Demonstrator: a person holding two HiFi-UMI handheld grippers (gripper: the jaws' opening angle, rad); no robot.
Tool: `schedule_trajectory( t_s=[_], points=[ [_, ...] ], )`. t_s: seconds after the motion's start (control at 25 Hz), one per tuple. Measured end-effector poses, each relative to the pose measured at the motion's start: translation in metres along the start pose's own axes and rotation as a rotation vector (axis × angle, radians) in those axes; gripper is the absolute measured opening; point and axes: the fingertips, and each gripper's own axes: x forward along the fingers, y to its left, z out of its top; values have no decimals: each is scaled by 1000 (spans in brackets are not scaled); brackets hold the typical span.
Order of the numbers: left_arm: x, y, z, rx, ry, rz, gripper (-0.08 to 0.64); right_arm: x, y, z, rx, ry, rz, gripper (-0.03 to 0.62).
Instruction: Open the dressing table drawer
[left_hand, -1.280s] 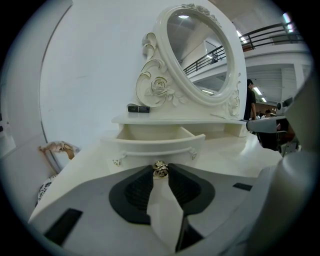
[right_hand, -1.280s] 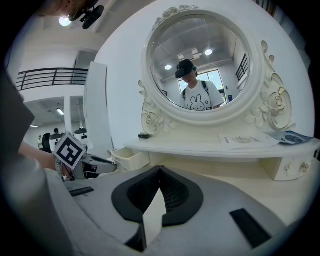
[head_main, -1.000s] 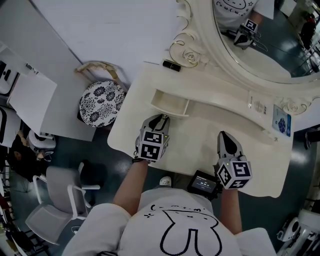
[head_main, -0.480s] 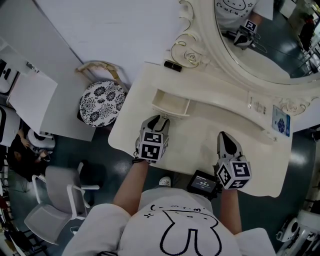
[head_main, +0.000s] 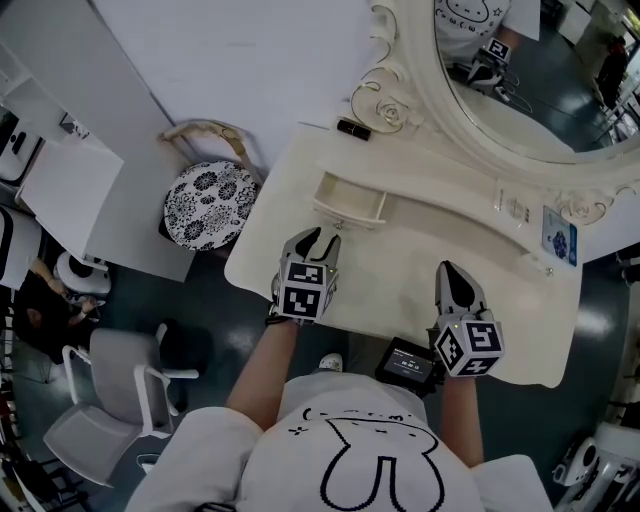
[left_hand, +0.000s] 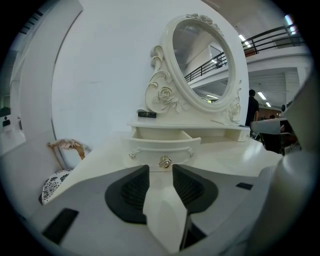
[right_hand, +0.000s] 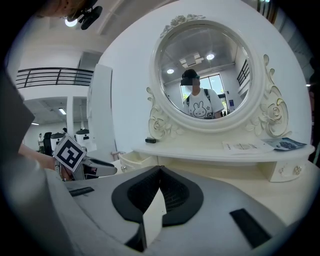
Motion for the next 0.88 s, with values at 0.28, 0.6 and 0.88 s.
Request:
schedule_trajectory(
  t_s=[0.28,0.6,0.88],
  points=[
    [-30,0,4,-9,-44,-10,176,-22,21,13,-15,-42,5,11],
    [-61,-2,6,-24,-116,-42,176,-40,39,21,-18,-80,11,11],
    [-85,0,25,-33,-184,-83,161,-45,52,33,-42,-85,10,11]
  ],
)
